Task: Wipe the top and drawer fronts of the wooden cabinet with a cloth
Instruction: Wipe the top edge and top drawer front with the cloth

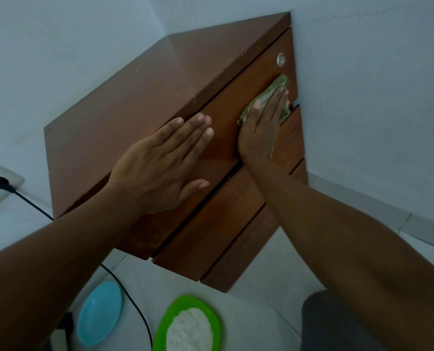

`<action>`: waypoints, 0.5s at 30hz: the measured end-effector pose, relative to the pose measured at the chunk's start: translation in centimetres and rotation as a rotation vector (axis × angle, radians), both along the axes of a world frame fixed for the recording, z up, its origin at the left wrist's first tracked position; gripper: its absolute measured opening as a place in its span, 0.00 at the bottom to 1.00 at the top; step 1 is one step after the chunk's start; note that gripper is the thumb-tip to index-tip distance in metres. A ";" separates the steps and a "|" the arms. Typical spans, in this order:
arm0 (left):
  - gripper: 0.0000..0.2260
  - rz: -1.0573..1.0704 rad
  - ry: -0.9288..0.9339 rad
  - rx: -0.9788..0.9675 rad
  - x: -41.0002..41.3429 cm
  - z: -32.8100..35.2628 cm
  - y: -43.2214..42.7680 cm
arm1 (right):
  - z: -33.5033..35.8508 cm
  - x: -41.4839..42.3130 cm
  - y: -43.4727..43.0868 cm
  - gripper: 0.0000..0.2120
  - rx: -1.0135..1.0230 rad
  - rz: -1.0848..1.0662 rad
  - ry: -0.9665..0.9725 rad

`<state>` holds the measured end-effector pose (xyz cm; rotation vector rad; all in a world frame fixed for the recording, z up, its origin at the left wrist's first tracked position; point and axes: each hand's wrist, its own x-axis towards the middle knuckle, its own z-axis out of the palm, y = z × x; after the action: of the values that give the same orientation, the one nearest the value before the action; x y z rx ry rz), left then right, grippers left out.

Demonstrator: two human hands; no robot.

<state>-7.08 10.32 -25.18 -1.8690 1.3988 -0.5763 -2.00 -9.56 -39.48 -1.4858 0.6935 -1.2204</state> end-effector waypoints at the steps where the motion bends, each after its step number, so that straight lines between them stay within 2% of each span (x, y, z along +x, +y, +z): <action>1: 0.39 -0.005 0.002 -0.004 0.0 0.0 0.0 | 0.1 0.3 -0.8 0.31 0.040 0.009 0.001; 6: 0.40 0.044 -0.026 0.027 -0.6 0.1 0.0 | 0.9 0.6 -3.1 0.28 0.221 0.047 -0.079; 9: 0.39 0.042 -0.012 0.006 -0.9 0.2 1.4 | 1.2 -0.7 -2.3 0.31 0.351 0.042 -0.093; 12: 0.38 0.026 -0.046 -0.004 -1.2 0.2 4.3 | 1.4 -4.2 2.6 0.27 0.243 0.050 -0.133; 15: 0.36 0.013 -0.066 -0.043 -1.9 0.8 7.3 | 0.9 -8.2 9.7 0.23 0.087 0.150 -0.229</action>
<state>-9.02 17.67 -24.41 -1.8749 1.3406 -0.6605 -10.24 0.18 -38.59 -1.2781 0.4669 -1.2062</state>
